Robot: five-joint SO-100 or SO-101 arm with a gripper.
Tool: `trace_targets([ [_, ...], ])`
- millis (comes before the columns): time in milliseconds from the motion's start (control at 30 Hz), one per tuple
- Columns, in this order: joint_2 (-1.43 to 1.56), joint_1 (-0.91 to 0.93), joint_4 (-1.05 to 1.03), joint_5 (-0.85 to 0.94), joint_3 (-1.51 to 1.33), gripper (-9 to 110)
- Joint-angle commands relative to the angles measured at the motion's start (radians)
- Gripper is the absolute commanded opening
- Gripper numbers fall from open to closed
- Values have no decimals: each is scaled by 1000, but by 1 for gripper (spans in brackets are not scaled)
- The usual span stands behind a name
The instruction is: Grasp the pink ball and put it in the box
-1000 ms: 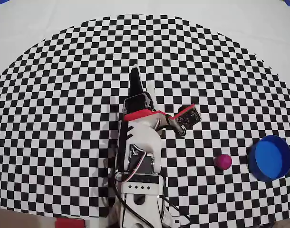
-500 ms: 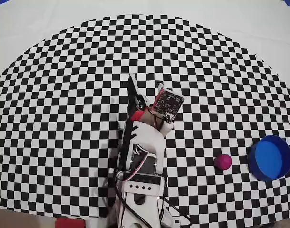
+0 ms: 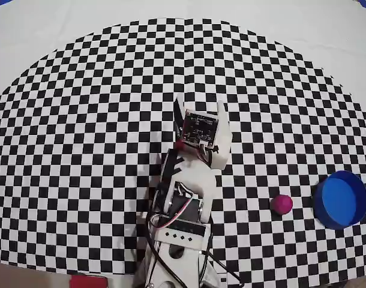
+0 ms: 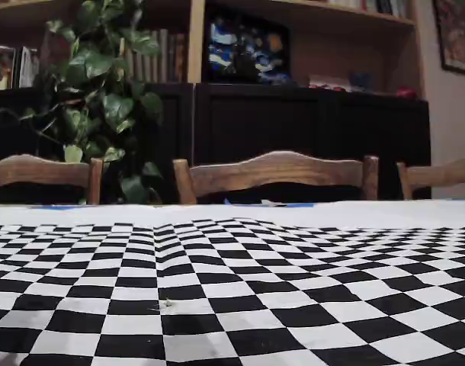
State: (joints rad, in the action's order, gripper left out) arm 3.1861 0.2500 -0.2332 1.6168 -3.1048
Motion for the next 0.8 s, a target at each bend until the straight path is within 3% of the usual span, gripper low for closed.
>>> trace_targets([
  [0,-12,20,32,14,-8,26],
  [767,-31,153,97,17,-8,27],
])
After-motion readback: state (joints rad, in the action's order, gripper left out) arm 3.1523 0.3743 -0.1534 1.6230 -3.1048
